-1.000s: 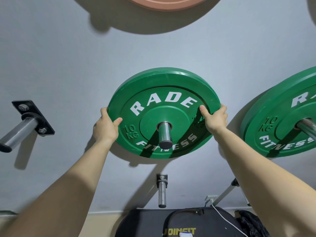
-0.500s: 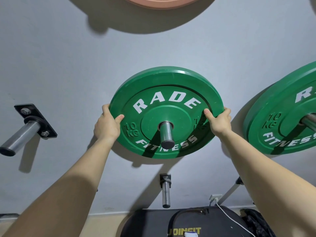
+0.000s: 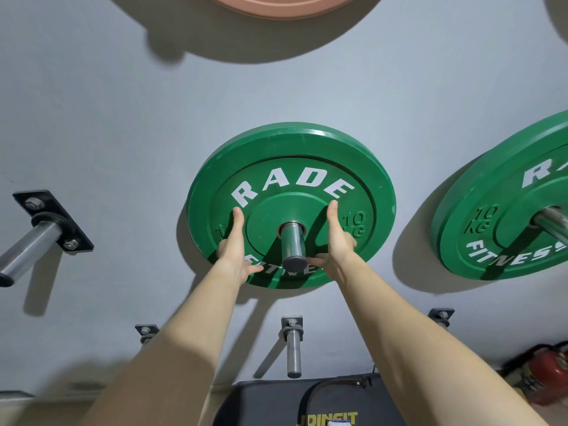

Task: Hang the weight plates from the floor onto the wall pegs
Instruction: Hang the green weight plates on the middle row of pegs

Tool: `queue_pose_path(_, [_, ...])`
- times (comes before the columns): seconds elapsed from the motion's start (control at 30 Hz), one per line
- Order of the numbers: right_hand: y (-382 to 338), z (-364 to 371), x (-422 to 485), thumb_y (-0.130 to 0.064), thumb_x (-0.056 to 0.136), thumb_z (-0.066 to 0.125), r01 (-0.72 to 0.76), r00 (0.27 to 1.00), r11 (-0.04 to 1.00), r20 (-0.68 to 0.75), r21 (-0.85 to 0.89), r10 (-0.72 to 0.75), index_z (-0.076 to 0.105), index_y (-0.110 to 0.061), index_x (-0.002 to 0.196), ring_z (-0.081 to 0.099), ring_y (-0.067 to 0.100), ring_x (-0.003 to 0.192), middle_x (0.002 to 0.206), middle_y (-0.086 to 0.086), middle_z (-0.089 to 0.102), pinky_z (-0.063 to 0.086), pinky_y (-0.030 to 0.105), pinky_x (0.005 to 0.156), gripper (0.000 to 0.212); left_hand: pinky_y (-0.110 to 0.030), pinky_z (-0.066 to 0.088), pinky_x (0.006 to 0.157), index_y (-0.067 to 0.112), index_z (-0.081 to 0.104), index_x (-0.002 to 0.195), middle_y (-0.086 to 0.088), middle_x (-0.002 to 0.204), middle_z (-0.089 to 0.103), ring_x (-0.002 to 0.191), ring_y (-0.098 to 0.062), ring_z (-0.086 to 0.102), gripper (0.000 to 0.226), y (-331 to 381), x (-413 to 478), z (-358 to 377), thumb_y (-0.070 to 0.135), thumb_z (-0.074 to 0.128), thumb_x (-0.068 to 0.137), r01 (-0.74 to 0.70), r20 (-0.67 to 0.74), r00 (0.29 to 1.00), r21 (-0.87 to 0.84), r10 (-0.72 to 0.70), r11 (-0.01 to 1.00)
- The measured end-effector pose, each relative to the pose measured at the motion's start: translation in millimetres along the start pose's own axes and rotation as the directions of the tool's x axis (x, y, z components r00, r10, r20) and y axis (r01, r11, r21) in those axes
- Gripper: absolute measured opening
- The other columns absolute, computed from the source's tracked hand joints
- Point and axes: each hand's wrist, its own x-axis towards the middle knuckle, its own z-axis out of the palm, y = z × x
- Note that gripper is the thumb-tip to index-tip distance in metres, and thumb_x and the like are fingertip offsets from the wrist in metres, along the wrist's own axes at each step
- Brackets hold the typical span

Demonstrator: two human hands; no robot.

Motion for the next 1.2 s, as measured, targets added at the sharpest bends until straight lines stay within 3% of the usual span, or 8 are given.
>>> queue_pose_path(0.17, [-5.2, 2.2, 15.1, -0.096, 0.029, 0.063, 0.01, 1.0, 0.999, 0.018, -0.041, -0.009, 0.019, -0.016, 0.154, 0.045, 0.05, 0.125, 0.153, 0.0, 0.024, 0.056, 0.063, 0.078, 0.156, -0.065, 0.054, 0.087, 0.019, 0.03, 0.151, -0.01, 0.159, 0.027, 0.134, -0.048, 0.043, 0.117, 3.8, 10.5, 6.6, 0.085, 0.064, 0.061, -0.03, -0.028, 0.999, 0.067, 0.032, 0.997])
queue_pose_path(0.47, [-2.7, 0.1, 18.8, -0.101, 0.021, 0.053, 0.029, 0.999, 0.994, 0.044, -0.101, -0.025, 0.016, -0.012, 0.156, 0.047, 0.053, 0.122, 0.154, 0.006, 0.022, 0.057, 0.063, 0.072, 0.166, -0.062, 0.055, 0.088, 0.018, 0.025, 0.153, -0.015, 0.16, 0.028, 0.132, -0.05, 0.045, 0.109, 8.3, 12.8, 9.1, 0.082, 0.057, 0.071, -0.04, -0.031, 0.999, 0.135, 0.044, 0.99])
queue_pose_path(0.67, [-2.0, -2.0, 17.1, -0.103, 0.017, 0.051, 0.028, 0.999, 0.993, 0.034, -0.111, -0.024, 0.011, -0.013, 0.158, 0.046, 0.05, 0.123, 0.156, -0.002, 0.016, 0.059, 0.061, 0.064, 0.173, -0.061, 0.055, 0.089, 0.02, 0.023, 0.154, -0.013, 0.161, 0.026, 0.132, -0.05, 0.045, 0.108, 9.5, 12.2, 6.4, 0.082, 0.055, 0.072, -0.038, -0.011, 0.999, 0.176, 0.041, 0.984])
queue_pose_path(0.83, [-10.6, -10.7, 1.2, -0.095, 0.051, 0.06, -0.039, 0.998, 0.987, 0.045, -0.155, 0.046, 0.027, -0.021, 0.154, 0.048, 0.052, 0.124, 0.157, 0.008, 0.027, 0.056, 0.062, 0.082, 0.131, -0.063, 0.051, 0.093, 0.024, 0.021, 0.156, -0.008, 0.164, 0.021, 0.13, -0.052, 0.046, 0.11, 21.3, 10.1, -8.5, 0.078, 0.064, 0.071, 0.004, 0.012, 1.0, 0.261, -0.008, 0.965])
queue_pose_path(0.93, [-12.7, -22.5, -9.7, -0.079, 0.078, 0.055, -0.017, 1.0, 0.967, 0.009, -0.254, 0.02, 0.033, -0.02, 0.151, 0.054, 0.05, 0.119, 0.153, 0.013, 0.037, 0.051, 0.061, 0.094, 0.097, -0.062, 0.047, 0.1, 0.014, 0.032, 0.152, -0.011, 0.158, 0.035, 0.128, -0.049, 0.049, 0.098, 21.7, 6.7, -25.4, 0.067, 0.07, 0.078, -0.031, -0.012, 0.999, 0.35, 0.038, 0.936])
queue_pose_path(1.03, [-18.2, -29.7, -19.2, -0.066, 0.089, 0.04, 0.131, 0.976, 0.799, -0.066, -0.587, -0.208, 0.049, -0.005, 0.137, 0.057, 0.038, 0.11, 0.133, 0.016, 0.055, 0.047, 0.044, 0.095, 0.078, -0.054, 0.046, 0.103, 0.011, 0.044, 0.146, -0.008, 0.147, 0.05, 0.124, -0.038, 0.054, 0.084, 19.5, -5.5, -38.2, 0.063, 0.067, 0.084, -0.123, -0.033, 0.987, 0.478, 0.157, 0.87])
queue_pose_path(1.1, [-24.4, -34.5, -29.5, -0.057, 0.088, 0.038, 0.229, 0.941, 0.64, 0.001, -0.734, -0.337, 0.056, -0.004, 0.114, 0.058, 0.033, 0.092, 0.117, 0.017, 0.056, 0.043, 0.036, 0.077, 0.061, -0.049, 0.047, 0.103, 0.009, 0.05, 0.141, -0.008, 0.14, 0.056, 0.121, -0.034, 0.056, 0.076, 20.4, -20.1, -46.0, 0.059, 0.065, 0.087, -0.197, -0.039, 0.964, 0.555, 0.262, 0.808])
queue_pose_path(1.2, [-34.6, -42.7, -40.2, -0.053, 0.077, 0.037, 0.299, 0.906, 0.426, 0.114, -0.854, -0.408, 0.038, -0.017, 0.073, 0.045, 0.027, 0.067, 0.097, 0.012, 0.046, 0.034, 0.032, 0.058, 0.036, -0.042, 0.049, 0.099, 0.006, 0.061, 0.13, -0.01, 0.131, 0.064, 0.115, -0.034, 0.06, 0.067, 24.6, -38.3, -50.7, 0.057, 0.065, 0.087, -0.258, -0.016, 0.934, 0.662, 0.358, 0.704])
